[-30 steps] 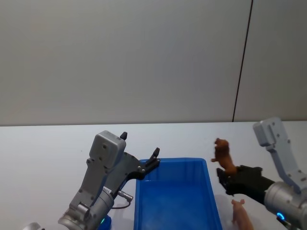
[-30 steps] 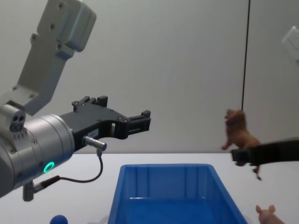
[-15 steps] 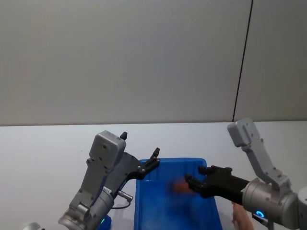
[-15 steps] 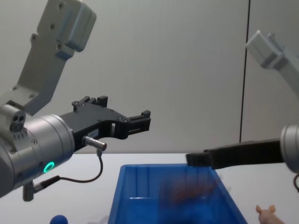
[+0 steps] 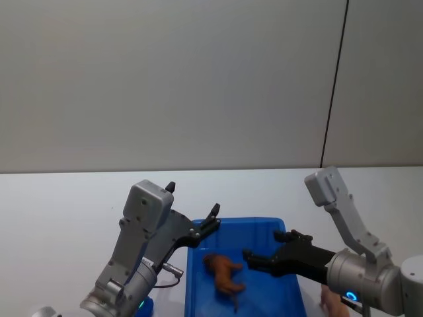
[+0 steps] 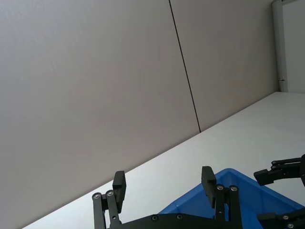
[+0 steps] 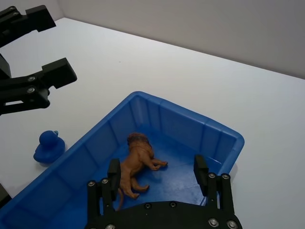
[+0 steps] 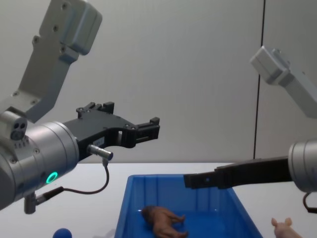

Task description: Pick up the two dolls from the table and place them into the box.

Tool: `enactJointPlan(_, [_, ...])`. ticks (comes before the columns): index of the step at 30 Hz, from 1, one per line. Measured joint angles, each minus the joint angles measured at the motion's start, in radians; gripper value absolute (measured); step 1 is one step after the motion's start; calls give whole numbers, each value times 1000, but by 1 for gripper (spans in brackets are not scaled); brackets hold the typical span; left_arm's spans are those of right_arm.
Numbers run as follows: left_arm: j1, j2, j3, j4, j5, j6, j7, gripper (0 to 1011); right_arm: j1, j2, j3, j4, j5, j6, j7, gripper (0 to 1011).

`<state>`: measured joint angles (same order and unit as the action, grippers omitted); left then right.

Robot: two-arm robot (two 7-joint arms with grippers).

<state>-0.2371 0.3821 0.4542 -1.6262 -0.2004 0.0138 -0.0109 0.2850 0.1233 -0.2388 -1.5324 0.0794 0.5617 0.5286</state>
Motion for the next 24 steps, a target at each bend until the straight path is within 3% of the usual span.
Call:
enactJointPlan(5, [0, 0, 0, 0, 0, 0, 0, 1001, -4, 7, 4, -1, 7, 1, -19, 1001])
enactJointPlan(17, [0, 0, 0, 0, 0, 0, 0, 1002, -45, 38, 28, -63, 32, -33, -89, 1001])
enactJointPlan(24, [0, 0, 0, 0, 0, 0, 0, 1001, -82, 62, 44, -115, 45, -21, -138, 1001])
